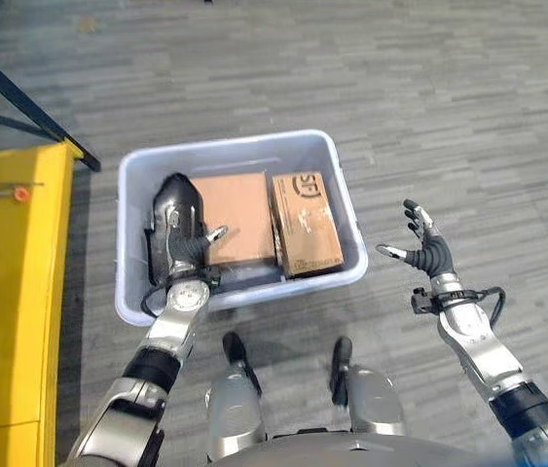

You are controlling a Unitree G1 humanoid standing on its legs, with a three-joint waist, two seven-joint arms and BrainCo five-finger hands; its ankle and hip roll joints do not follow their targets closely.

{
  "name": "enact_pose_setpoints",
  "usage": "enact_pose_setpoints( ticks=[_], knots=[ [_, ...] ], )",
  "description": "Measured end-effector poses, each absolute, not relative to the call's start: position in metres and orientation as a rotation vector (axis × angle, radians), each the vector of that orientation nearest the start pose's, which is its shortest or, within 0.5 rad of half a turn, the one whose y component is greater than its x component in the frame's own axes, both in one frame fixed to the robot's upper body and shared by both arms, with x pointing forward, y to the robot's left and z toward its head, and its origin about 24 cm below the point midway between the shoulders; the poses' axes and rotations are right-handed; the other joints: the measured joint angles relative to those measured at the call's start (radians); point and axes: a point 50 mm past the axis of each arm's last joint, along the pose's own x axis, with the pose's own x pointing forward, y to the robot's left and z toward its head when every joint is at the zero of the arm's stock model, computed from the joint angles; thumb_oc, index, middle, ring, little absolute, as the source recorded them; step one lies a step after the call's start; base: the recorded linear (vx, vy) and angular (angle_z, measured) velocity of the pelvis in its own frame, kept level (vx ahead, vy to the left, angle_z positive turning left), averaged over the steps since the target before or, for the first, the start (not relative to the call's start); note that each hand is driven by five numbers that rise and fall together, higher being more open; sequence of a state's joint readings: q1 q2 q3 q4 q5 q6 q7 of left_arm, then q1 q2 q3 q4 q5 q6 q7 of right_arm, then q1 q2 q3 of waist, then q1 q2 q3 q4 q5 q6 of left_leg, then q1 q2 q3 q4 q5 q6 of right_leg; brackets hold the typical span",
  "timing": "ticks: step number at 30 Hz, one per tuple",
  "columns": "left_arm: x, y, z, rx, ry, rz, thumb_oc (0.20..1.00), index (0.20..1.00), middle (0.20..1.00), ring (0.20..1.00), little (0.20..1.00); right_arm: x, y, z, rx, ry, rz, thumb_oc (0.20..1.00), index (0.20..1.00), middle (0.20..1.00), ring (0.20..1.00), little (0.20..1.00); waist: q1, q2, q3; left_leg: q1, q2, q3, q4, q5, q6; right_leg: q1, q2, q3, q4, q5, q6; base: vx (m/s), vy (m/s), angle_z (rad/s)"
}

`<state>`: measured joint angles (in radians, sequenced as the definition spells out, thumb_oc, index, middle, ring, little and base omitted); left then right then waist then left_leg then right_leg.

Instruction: Move parts from the plastic box to the shelf.

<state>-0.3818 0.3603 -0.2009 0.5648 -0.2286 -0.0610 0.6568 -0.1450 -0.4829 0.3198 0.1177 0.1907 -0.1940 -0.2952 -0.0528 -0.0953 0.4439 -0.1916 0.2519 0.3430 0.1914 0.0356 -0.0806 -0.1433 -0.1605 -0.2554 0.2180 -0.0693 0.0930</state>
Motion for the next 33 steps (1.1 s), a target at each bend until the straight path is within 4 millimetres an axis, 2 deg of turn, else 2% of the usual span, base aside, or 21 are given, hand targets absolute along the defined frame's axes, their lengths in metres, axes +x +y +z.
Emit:
enact_pose_setpoints(
  ticks=[4, 7, 12, 14, 16, 19, 21, 27, 29, 31, 33],
  knots=[
    [0.331, 0.230, 0.056, 0.271, 0.047, 0.659, 1.000, 1.000, 1.000, 1.000, 1.000, 0.282, -0.175, 0.078, -0.274, -0.218, 0.010, 1.000, 1.000, 1.000, 1.000, 1.000, -0.019, -0.052, 0.086, -0.097, 0.038, -0.009, 0.067, 0.000, -0.004, -0.112, 0.017, 0.022, 0.088, -0.017, -0.030, -0.11, -0.056, -0.11],
    [0.343, 0.227, 0.071, 0.268, 0.013, 0.688, 1.000, 1.000, 1.000, 1.000, 1.000, 0.283, -0.175, 0.082, -0.272, -0.231, 0.003, 1.000, 1.000, 1.000, 1.000, 1.000, -0.039, -0.053, 0.091, -0.186, 0.056, -0.020, 0.107, 0.000, -0.005, -0.211, 0.020, 0.024, 0.153, -0.029, -0.045, -0.08, -0.013, -0.04],
    [0.348, 0.224, 0.077, 0.260, 0.002, 0.735, 1.000, 1.000, 1.000, 1.000, 1.000, 0.281, -0.179, 0.080, -0.282, -0.219, -0.008, 1.000, 1.000, 1.000, 1.000, 1.000, -0.080, -0.052, 0.091, -0.205, 0.065, -0.020, 0.112, 0.006, -0.010, -0.246, 0.029, 0.032, 0.184, -0.040, -0.047, -0.05, 0.017, -0.04],
    [0.359, 0.229, 0.097, 0.246, -0.024, 0.844, 1.000, 1.000, 1.000, 1.000, 1.000, 0.282, -0.185, 0.087, -0.308, -0.240, -0.009, 1.000, 1.000, 1.000, 1.000, 1.000, -0.095, -0.055, 0.089, -0.283, 0.063, -0.020, 0.138, 0.005, -0.010, -0.343, 0.020, 0.048, 0.239, -0.064, -0.039, -0.01, -0.017, -0.02],
    [0.356, 0.243, 0.096, 0.238, 0.005, 0.966, 1.000, 1.000, 1.000, 1.000, 1.000, 0.280, -0.185, 0.083, -0.306, -0.221, -0.010, 1.000, 1.000, 1.000, 1.000, 1.000, -0.117, -0.055, 0.089, -0.307, 0.077, -0.025, 0.141, 0.018, -0.010, -0.371, 0.029, 0.045, 0.256, -0.056, -0.055, -0.02, -0.052, -0.06],
    [0.353, 0.256, 0.098, 0.230, 0.030, 1.094, 1.000, 1.000, 1.000, 1.000, 1.000, 0.280, -0.186, 0.083, -0.310, -0.222, -0.019, 1.000, 1.000, 1.000, 1.000, 1.000, -0.124, -0.055, 0.089, -0.320, 0.084, -0.027, 0.136, 0.022, -0.017, -0.393, 0.038, 0.045, 0.268, -0.063, -0.059, -0.01, -0.021, -0.02],
    [0.354, 0.262, 0.106, 0.232, 0.013, 1.139, 1.000, 1.000, 1.000, 1.000, 1.000, 0.282, -0.186, 0.086, -0.310, -0.232, -0.025, 1.000, 1.000, 1.000, 1.000, 1.000, -0.126, -0.055, 0.089, -0.335, 0.083, -0.027, 0.125, 0.035, -0.018, -0.414, 0.037, 0.043, 0.275, -0.064, -0.060, -0.01, -0.005, 0.02],
    [0.358, 0.267, 0.125, 0.243, -0.036, 1.222, 1.000, 1.000, 1.000, 1.000, 1.000, 0.284, -0.183, 0.093, -0.310, -0.252, -0.028, 1.000, 1.000, 1.000, 1.000, 1.000, -0.126, -0.055, 0.089, -0.366, 0.079, -0.033, 0.123, 0.043, -0.019, -0.440, 0.030, 0.033, 0.280, -0.064, -0.062, -0.01, 0.006, 0.05],
    [0.357, 0.271, 0.135, 0.374, -0.131, 1.237, 1.000, 1.000, 1.000, 1.000, 1.000, 0.286, -0.183, 0.096, -0.304, -0.260, -0.039, 1.000, 1.000, 1.000, 1.000, 1.000, -0.129, -0.055, 0.089, -0.371, 0.077, -0.032, 0.121, 0.045, -0.017, -0.446, 0.026, 0.032, 0.281, -0.064, -0.062, -0.01, 0.021, 0.04],
    [0.356, 0.267, 0.154, 0.520, -0.319, 1.222, 1.000, 1.000, 1.000, 1.000, 1.000, 0.284, -0.187, 0.094, -0.317, -0.251, -0.043, 1.000, 1.000, 1.000, 1.000, 1.000, -0.122, -0.055, 0.089, -0.370, 0.071, -0.031, 0.115, 0.047, -0.014, -0.446, 0.021, 0.031, 0.280, -0.064, -0.062, -0.01, 0.059, 0.07],
    [0.349, 0.256, 0.178, 0.628, -0.607, 1.247, 1.000, 1.000, 1.000, 1.000, 1.000, 0.280, -0.190, 0.088, -0.320, -0.227, -0.045, 1.000, 1.000, 1.000, 1.000, 1.000, -0.119, -0.055, 0.089, -0.368, 0.054, -0.029, 0.105, 0.050, -0.011, -0.447, 0.012, 0.032, 0.280, -0.064, -0.062, -0.01, 0.073, 0.09]
  ],
)
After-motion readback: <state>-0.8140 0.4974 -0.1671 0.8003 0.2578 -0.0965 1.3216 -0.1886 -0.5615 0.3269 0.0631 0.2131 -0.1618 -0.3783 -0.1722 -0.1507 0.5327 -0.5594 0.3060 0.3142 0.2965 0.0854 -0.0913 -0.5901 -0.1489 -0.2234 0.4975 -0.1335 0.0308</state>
